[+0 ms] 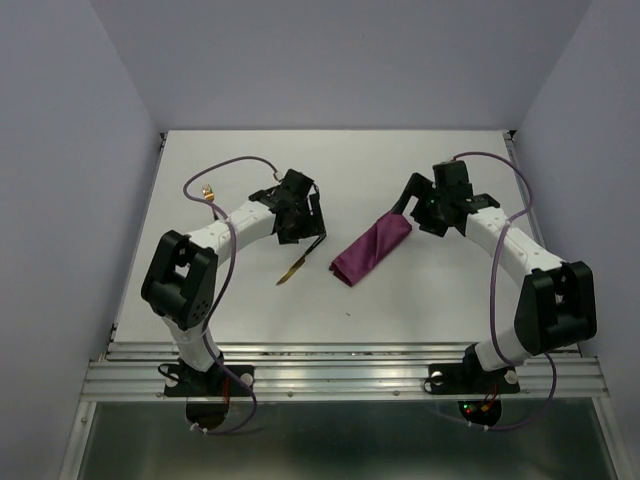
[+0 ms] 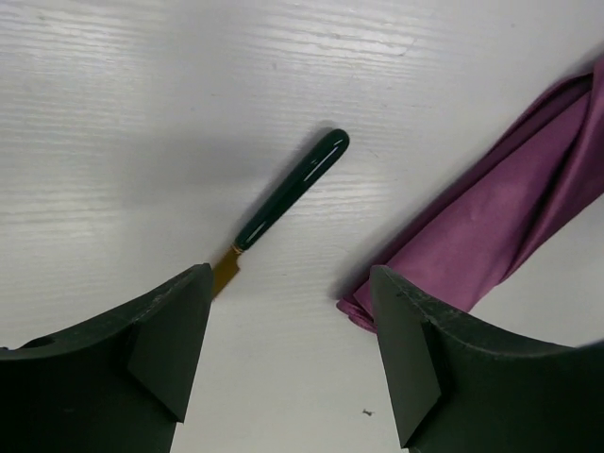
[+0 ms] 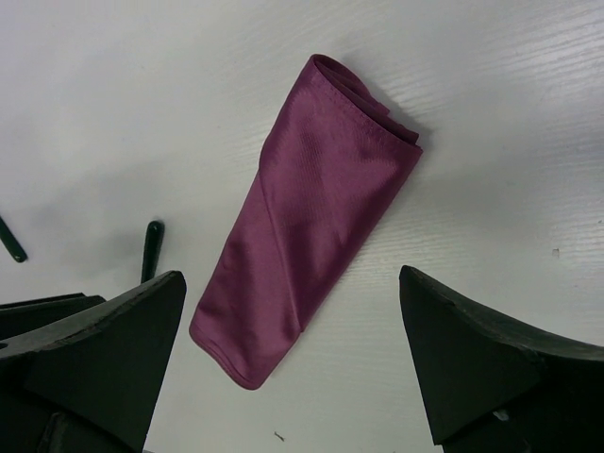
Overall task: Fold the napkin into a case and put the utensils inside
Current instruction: Move the knife to the center of the board, then pick up the knife from the center of the board.
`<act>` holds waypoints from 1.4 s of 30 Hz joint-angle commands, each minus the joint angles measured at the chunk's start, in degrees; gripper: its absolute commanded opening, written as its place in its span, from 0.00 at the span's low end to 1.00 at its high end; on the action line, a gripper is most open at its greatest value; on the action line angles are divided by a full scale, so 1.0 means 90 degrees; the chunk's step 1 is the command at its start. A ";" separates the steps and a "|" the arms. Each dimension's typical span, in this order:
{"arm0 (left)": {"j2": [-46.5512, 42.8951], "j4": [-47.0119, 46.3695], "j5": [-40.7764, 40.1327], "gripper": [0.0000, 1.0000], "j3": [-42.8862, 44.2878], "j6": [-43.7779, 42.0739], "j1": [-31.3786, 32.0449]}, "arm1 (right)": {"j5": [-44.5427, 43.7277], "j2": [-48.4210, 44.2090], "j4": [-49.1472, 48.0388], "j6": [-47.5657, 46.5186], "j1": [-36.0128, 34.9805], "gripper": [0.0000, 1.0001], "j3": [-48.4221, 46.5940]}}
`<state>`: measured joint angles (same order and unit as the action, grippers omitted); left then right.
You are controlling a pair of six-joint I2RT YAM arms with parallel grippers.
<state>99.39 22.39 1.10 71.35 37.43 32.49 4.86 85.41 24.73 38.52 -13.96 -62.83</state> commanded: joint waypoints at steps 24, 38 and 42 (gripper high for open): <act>0.1339 0.0315 0.0180 0.32 0.0402 -0.1727 0.0169 | -0.0139 0.0159 0.0025 -0.0071 -0.0051 1.00 0.0008; 0.0931 0.0023 -0.0054 0.00 0.0500 -0.2224 0.0189 | -0.0511 0.1017 0.0221 -0.0189 0.0017 0.95 -0.0626; 0.0461 -0.0203 0.0121 0.00 0.0519 -0.2556 0.0228 | -0.0833 0.1457 0.0211 -0.0218 0.0290 0.90 -0.0996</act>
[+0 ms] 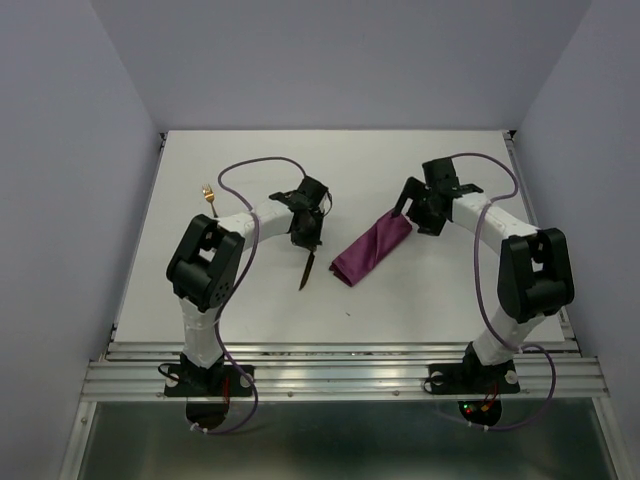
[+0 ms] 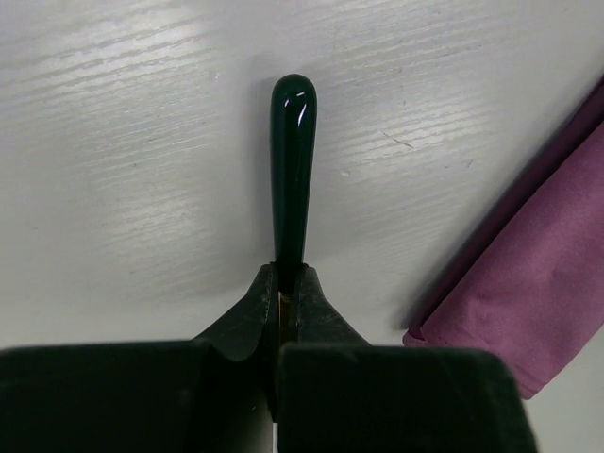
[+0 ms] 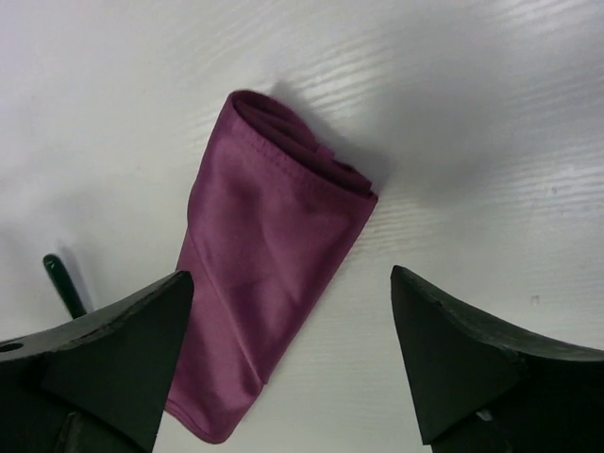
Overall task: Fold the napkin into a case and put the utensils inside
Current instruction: Pick up the knife from the center of the board, then insert the knife into the folded napkin.
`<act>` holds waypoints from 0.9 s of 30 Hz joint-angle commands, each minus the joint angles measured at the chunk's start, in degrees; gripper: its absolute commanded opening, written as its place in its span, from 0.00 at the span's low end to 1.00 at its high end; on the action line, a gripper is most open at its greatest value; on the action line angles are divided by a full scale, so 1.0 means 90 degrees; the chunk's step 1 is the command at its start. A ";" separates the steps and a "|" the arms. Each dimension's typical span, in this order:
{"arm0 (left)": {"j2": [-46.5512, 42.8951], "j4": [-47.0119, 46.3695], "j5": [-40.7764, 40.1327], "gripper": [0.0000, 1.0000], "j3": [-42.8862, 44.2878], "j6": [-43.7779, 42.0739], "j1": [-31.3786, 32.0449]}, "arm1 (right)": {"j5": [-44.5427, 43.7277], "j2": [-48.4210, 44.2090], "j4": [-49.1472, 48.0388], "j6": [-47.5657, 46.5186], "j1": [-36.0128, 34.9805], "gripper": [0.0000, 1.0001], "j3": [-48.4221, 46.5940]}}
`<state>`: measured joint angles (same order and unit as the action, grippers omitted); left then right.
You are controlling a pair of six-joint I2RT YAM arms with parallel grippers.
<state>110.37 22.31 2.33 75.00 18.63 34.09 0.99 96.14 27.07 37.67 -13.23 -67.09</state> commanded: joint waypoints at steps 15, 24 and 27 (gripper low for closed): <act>-0.0428 0.0792 0.1157 0.00 0.1578 -0.1445 0.1075 | -0.0579 0.1212 -0.0195 0.0238 0.0405 0.30 -0.1110; 0.0442 0.1544 0.0962 0.00 0.2427 -0.1660 0.1457 | -0.0268 0.1750 -0.0146 0.0189 0.0406 0.29 -0.1540; 0.0618 0.1565 0.0972 0.00 0.2457 -0.1641 0.1457 | -0.0159 0.1759 -0.0205 0.0170 0.0406 0.29 -0.1540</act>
<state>115.33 32.97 11.49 94.39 5.06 47.46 -2.09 112.01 26.57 39.05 -10.02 -78.39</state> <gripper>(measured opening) 0.059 0.295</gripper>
